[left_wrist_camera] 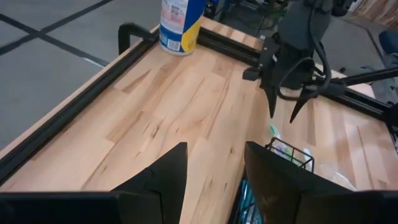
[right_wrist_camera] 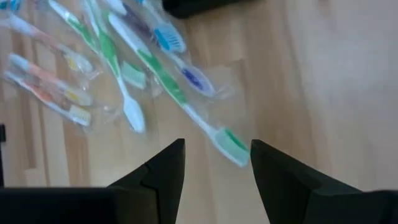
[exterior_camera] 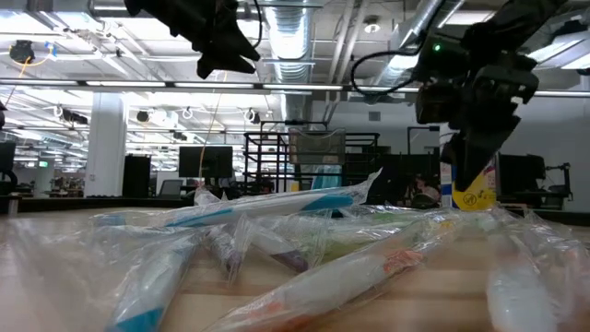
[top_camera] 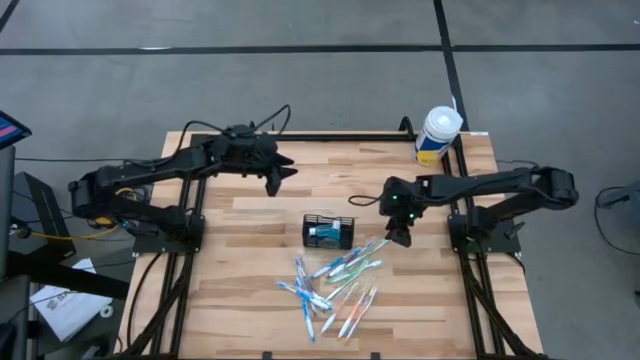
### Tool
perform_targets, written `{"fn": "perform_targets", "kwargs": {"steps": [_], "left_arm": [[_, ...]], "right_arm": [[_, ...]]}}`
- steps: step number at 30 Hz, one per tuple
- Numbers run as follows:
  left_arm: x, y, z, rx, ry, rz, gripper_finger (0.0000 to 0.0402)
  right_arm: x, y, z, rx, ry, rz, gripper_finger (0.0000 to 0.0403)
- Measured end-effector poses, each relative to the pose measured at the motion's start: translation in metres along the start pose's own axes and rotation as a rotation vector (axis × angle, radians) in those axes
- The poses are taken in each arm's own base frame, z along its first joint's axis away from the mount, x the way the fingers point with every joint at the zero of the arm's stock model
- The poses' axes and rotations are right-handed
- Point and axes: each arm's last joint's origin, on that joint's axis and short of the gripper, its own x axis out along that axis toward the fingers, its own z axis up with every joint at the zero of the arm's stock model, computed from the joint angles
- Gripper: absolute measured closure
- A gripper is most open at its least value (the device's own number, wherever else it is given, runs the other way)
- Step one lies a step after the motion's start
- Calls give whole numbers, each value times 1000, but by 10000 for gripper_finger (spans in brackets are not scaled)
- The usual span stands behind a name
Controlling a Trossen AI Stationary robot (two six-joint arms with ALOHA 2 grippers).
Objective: Pick & Place toothbrushing station
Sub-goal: Put the green toothbrush into the black wire organizer
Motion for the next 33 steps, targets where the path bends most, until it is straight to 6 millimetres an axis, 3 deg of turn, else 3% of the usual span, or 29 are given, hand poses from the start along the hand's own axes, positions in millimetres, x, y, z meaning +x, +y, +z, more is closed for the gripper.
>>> {"fn": "perform_targets", "kwargs": {"steps": [11,25,33], "left_arm": [[29,5,-12,-8,97,-5,247],[58,10,-28,-14,196,8,247],[65,12,-31,1,215,11,247]], "right_arm": [[36,-7,3,-21,95,103,230],[44,-8,5,-64,97,117,230],[62,-11,3,-75,151,158,237]]}}
